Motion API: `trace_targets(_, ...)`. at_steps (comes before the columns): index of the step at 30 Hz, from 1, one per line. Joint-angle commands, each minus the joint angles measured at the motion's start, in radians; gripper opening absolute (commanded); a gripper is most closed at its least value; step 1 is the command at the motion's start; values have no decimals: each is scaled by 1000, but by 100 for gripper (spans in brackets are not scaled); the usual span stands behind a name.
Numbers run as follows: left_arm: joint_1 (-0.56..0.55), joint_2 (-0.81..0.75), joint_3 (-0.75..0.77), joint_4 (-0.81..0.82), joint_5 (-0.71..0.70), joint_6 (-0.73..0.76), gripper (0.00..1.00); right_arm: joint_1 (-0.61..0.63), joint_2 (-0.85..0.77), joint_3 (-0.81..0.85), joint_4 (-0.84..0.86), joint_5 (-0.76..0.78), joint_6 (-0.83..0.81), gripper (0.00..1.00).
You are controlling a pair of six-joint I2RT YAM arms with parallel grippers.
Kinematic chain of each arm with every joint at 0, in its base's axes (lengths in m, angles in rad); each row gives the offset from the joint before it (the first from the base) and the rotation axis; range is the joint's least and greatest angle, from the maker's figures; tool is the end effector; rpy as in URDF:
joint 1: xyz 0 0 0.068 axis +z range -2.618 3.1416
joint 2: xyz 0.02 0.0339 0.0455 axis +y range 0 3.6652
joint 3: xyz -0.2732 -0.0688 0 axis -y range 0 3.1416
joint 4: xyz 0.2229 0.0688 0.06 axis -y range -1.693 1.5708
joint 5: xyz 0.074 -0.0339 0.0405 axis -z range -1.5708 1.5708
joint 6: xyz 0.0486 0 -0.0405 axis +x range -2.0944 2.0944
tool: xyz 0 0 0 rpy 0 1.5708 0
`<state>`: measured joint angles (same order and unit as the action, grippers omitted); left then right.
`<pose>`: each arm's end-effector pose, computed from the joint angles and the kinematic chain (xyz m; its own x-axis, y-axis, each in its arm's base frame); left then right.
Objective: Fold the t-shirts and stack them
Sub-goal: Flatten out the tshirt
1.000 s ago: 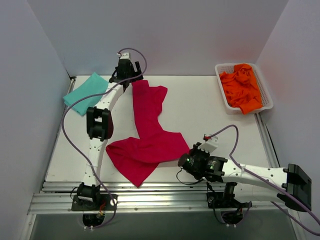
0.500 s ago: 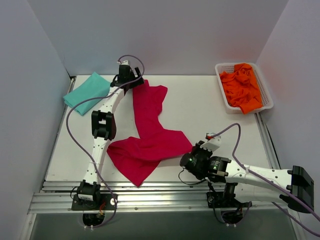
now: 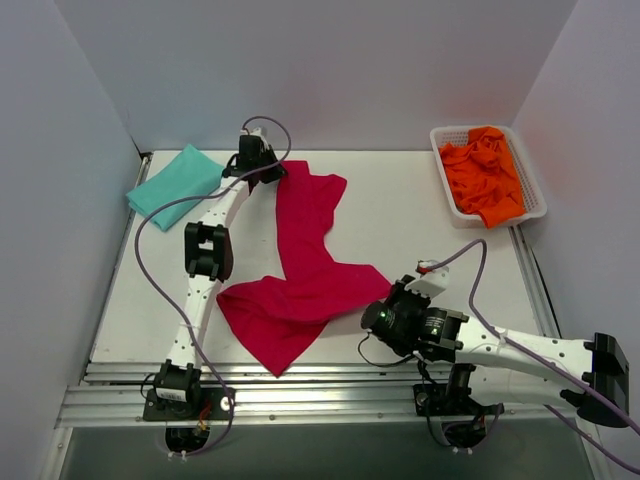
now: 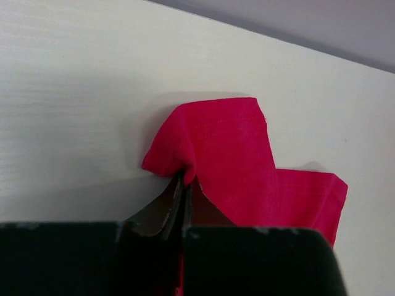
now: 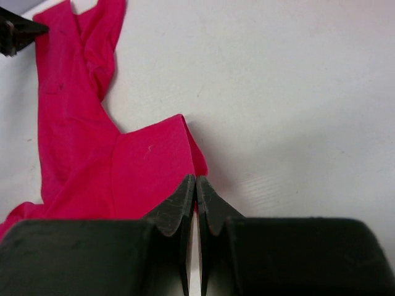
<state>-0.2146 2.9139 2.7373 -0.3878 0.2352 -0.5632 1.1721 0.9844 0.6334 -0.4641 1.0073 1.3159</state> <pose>0.6020 -0.1428 0.1302 -0.6552 -0.3886 -0.6479 0.0587 0.8288 -0.5565 0.1028 0.1382 0.2480 -0.3298 0.5486 -0.7683 0.2060 0.8360 0.5085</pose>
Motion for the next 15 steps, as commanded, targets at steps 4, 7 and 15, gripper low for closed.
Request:
trace_targets(4, 17, -259, -482, 59, -80, 7, 2, -22, -50, 136, -154, 187, 16, 0)
trace_targets(7, 29, -529, -823, 262, -193, -43, 2, -101, -79, 190, -122, 209, -72, 0)
trace_targets(15, 27, -1024, -1631, 498, -407, -180, 2, -357, -142, 267, 57, 159, -418, 0)
